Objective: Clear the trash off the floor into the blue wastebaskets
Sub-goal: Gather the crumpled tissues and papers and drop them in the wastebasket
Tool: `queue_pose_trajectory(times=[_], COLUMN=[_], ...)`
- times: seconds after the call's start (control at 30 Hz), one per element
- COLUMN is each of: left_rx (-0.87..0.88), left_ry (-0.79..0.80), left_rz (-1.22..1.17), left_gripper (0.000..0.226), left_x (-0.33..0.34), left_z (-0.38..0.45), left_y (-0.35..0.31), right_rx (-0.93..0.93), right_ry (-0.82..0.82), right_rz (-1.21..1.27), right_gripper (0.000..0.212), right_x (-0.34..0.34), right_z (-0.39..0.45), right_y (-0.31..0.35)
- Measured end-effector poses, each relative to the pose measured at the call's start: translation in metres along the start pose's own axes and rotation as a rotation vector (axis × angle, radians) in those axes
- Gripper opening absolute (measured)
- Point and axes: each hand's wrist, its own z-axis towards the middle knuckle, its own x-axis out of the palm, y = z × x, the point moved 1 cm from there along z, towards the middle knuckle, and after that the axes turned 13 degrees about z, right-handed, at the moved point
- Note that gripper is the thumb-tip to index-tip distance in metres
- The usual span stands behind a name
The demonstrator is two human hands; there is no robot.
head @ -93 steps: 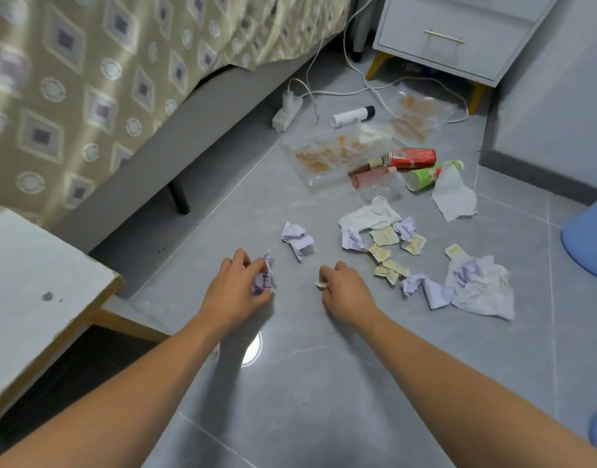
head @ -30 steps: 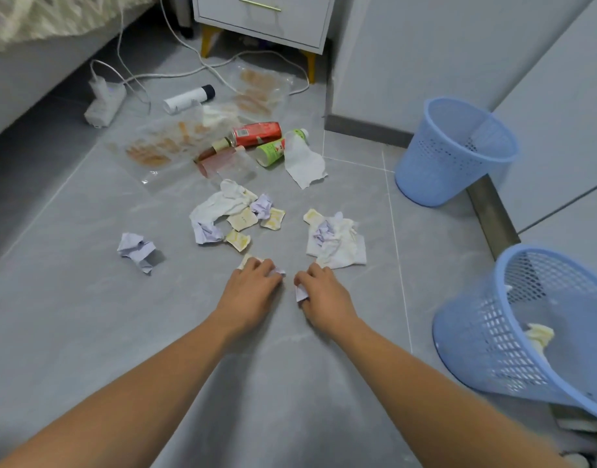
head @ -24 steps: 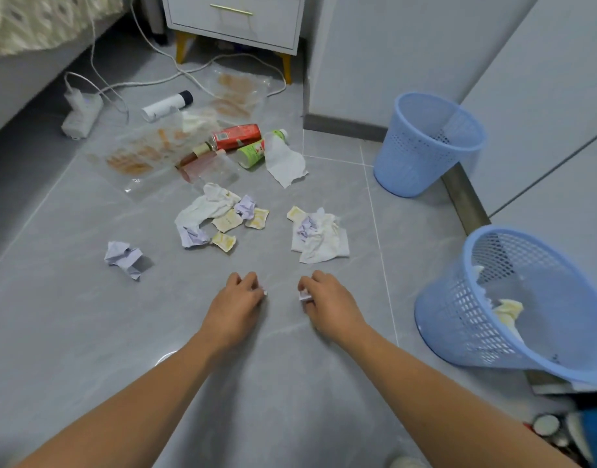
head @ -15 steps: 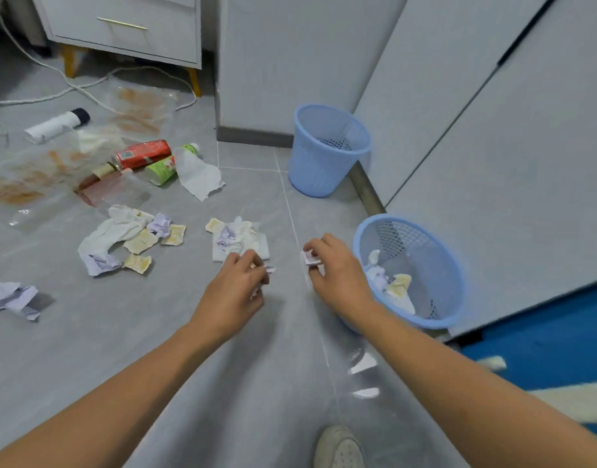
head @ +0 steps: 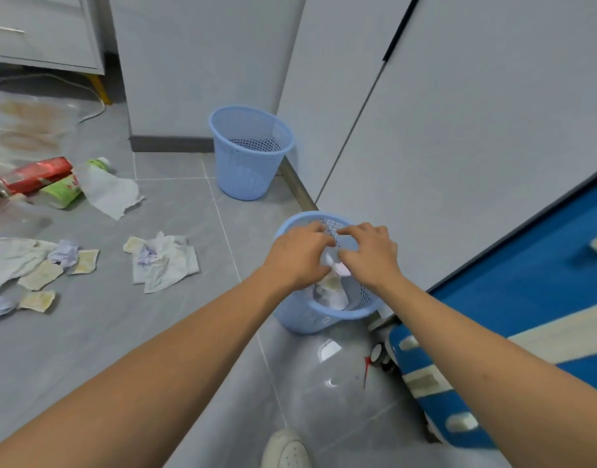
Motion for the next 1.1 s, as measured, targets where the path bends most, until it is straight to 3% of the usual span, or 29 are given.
queue_pose_trajectory(times=[0.17,0.43,0.7,0.93,1.1], left_rx=[-0.034,-0.298,-0.633,-0.831,-0.883], left_ry=[-0.191,-0.281,-0.120,0.119,0.205], left_rz=[0.006,0.064,0.150,0.165,0.114], left_gripper=[0.024,0.020,0.022,0.029,0.034], left_x=[-0.003,-0.016,-0.067,-0.149,-0.155], left_z=[-0.045,-0.113,-0.148,-0.172,-0.173], left_y=[0.027,0.140,0.219,0.215,0.229], right_rx=[-0.206,-0.482,-0.456,-0.359,-0.318], right_ry=[-0.155,-0.018,0.206,0.375,0.401], right_rz=[0.171,0.276,0.282,0.300,0.275], right_gripper=[0.037,0.023,0.030,0.035,0.044], right_x=[0.016,0.106,0.151,0.113,0.116], right_z=[0.008,0.035,0.050,0.031,0.030], right_y=[0.034,0.157,0.222,0.250,0.264])
